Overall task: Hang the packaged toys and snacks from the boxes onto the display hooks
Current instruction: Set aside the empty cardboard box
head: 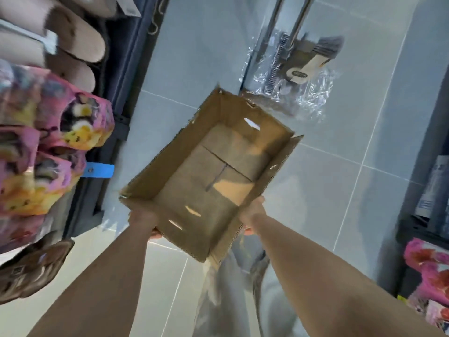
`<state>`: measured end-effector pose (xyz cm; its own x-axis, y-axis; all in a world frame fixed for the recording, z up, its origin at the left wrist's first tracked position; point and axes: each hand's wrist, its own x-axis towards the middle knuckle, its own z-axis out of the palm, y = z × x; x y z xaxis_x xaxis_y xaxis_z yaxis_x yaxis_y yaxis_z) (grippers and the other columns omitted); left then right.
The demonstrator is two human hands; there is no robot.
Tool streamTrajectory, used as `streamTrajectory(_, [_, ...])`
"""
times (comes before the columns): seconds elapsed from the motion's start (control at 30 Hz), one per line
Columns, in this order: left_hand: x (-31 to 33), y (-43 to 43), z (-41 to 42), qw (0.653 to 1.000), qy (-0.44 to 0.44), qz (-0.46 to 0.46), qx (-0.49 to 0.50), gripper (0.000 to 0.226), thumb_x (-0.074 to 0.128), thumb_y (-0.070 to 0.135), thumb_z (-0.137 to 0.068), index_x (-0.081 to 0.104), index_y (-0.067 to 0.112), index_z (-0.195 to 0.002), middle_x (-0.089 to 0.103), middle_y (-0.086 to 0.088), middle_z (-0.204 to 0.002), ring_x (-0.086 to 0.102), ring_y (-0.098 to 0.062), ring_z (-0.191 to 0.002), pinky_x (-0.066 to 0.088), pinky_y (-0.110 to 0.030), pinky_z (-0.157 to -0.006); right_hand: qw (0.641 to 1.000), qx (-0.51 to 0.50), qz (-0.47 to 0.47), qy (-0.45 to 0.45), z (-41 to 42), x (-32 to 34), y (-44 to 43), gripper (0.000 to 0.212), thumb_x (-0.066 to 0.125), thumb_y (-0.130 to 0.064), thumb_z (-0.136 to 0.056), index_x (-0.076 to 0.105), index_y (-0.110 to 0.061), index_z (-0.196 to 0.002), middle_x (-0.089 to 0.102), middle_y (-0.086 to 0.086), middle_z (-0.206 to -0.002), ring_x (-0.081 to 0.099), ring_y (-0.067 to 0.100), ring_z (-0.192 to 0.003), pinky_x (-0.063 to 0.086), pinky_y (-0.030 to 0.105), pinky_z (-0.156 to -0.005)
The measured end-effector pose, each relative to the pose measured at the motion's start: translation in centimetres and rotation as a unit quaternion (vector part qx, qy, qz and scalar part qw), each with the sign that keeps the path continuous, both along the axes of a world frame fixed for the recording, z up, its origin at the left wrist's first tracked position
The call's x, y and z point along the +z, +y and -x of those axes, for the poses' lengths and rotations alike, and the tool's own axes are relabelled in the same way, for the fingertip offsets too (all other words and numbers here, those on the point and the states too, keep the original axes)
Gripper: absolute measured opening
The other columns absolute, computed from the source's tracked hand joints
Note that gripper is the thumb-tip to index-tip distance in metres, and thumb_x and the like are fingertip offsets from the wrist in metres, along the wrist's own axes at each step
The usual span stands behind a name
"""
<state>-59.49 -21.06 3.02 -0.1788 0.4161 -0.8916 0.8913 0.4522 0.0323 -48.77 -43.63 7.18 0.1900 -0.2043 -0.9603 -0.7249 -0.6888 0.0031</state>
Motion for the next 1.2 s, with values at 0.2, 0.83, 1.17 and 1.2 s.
streamTrajectory(0.2, [0.0, 4.0, 0.4, 0.993, -0.059, 0.025, 0.096, 0.029, 0.05, -0.01, -0.082, 0.039, 0.012, -0.065, 0.049, -0.005, -0.056, 0.052, -0.013, -0.037, 0.043, -0.019, -0.03, 0.989, 0.113, -0.067, -0.074, -5.8, -2.2, 6.9, 0.059, 0.046, -0.008, -0.094, 0.015, -0.008, -0.144, 0.041, 0.016, -0.14, 0.05, 0.031, -0.116, 0.056, 0.027, -0.086])
streamTrajectory(0.83, [-2.4, 7.6, -24.9, 0.972, -0.177, -0.085, 0.13, 0.036, 0.056, -0.002, -0.084, 0.055, 0.002, -0.12, 0.063, -0.016, -0.116, 0.064, -0.034, -0.094, 0.059, -0.041, -0.067, 0.961, 0.169, -0.007, -0.22, -31.0, -4.3, 13.6, 0.03, 0.049, -0.016, -0.088, 0.052, -0.005, -0.116, 0.061, 0.016, -0.116, 0.06, 0.034, -0.105, 0.052, 0.041, -0.088])
streamTrajectory(1.17, [-2.4, 11.3, -39.4, 0.963, -0.234, -0.087, 0.099, 0.035, 0.056, -0.01, -0.081, 0.052, -0.002, -0.116, 0.061, -0.016, -0.106, 0.064, -0.028, -0.089, 0.059, -0.035, -0.062, 0.965, 0.137, -0.116, -0.192, -39.1, -3.1, 16.8, 0.046, 0.046, -0.009, -0.094, 0.039, -0.004, -0.14, 0.051, 0.015, -0.136, 0.049, 0.029, -0.124, 0.043, 0.027, -0.088])
streamTrajectory(1.2, [-1.7, 10.6, -39.8, 0.966, -0.238, -0.076, 0.069, 0.039, 0.054, -0.009, -0.082, 0.05, -0.003, -0.121, 0.06, -0.016, -0.108, 0.062, -0.026, -0.087, 0.058, -0.03, -0.06, 0.964, 0.097, -0.156, -0.195, -39.5, -2.3, 16.9, 0.054, 0.044, -0.005, -0.095, 0.029, -0.007, -0.146, 0.043, 0.012, -0.145, 0.044, 0.027, -0.13, 0.039, 0.022, -0.089])
